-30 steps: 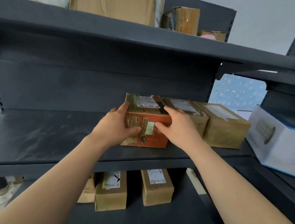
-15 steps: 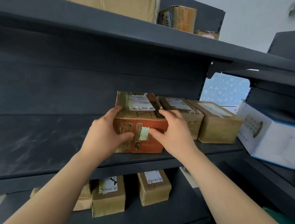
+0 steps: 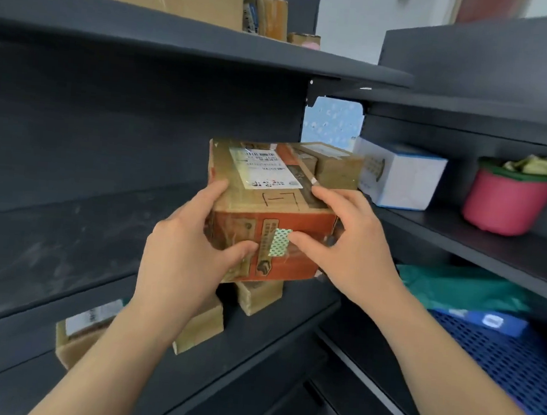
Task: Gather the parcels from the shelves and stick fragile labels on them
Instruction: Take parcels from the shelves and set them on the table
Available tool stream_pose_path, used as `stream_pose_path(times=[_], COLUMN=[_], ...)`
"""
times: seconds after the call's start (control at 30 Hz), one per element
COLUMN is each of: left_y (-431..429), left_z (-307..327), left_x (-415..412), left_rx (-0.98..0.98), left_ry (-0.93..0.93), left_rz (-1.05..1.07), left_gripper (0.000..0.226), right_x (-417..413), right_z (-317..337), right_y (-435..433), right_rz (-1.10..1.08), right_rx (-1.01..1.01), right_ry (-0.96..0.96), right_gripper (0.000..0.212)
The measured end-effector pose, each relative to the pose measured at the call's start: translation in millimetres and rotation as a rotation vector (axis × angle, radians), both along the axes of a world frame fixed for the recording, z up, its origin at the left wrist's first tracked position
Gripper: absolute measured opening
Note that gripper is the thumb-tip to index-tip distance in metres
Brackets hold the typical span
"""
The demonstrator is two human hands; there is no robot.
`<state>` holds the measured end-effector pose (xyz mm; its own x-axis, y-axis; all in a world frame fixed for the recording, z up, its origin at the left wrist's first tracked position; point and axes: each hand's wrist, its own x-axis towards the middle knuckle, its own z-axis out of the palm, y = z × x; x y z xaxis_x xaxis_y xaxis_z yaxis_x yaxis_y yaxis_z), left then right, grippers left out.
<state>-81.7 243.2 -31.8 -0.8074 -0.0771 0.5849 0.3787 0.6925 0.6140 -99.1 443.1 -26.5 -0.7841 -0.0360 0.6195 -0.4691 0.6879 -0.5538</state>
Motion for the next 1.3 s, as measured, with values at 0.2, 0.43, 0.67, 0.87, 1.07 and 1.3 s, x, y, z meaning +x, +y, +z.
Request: stream_pose_path(times=[0.2, 0.43, 0.67, 0.87, 1.07, 1.3], left_y=[47.1, 143.8, 270.1, 381.3, 478.3, 587.2], left_z=[-6.4, -22.6, -42.3, -63.3, -84.1, -97.7], left_x=[41.9, 92.9, 186.5, 289.5, 390.8, 504.1], left_rx=[0.029, -0.004, -0.004, -0.030, -0.064, -0.184], left_ry=[-0.055, -0.129, -0.203, -0.278, -0.361, -0.362], left_rz=[-0.237, -0.525, -0.809, -1.062, -1.318, -1.610], left_gripper=[0.085, 0.085, 0.084, 0.083, 0.080, 0.081], right_x=[82.4, 193.3, 335.6, 472.0, 596.3, 716.8], right_z=[-10.8, -28.8, -41.3, -53.6, -64.9, -74.4], right_y=[47.6, 127.9, 223.1, 294.3, 338.7, 381.2], right_rz=[-0.213, -0.496, -0.786, -1.030, -1.270, -1.547], right_rx=[-0.022, -0.038, -0.041, -0.044, -0.113, -0.186], right_ry=[-0.017, -0.101, -0.180, -0.217, -0.247, -0.289], right_gripper=[0.070, 0.069, 0.068, 0.066, 0.066, 0.065])
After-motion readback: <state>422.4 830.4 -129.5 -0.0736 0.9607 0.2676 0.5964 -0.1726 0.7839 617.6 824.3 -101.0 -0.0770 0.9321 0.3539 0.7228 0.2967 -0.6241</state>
